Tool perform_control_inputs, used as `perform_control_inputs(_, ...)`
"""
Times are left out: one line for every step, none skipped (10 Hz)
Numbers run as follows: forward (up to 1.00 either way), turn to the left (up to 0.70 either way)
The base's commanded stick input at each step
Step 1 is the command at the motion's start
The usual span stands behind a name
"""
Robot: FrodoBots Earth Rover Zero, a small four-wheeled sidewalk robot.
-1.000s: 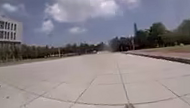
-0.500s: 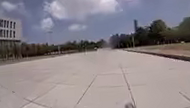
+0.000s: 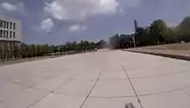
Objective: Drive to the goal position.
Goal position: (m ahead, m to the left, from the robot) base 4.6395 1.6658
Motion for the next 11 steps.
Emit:
perform_control_inputs(0.7, 0.0)
perform_control_inputs(0.7, 0.0)
perform_control_inputs(0.7, 0.0)
perform_control_inputs(0.7, 0.0)
perform_control_inputs(0.7, 0.0)
perform_control_inputs(0.7, 0.0)
perform_control_inputs(0.7, 0.0)
perform_control_inputs(0.7, 0.0)
perform_control_inputs(0.7, 0.0)
perform_control_inputs(0.7, 0.0)
perform_control_inputs(0.7, 0.0)
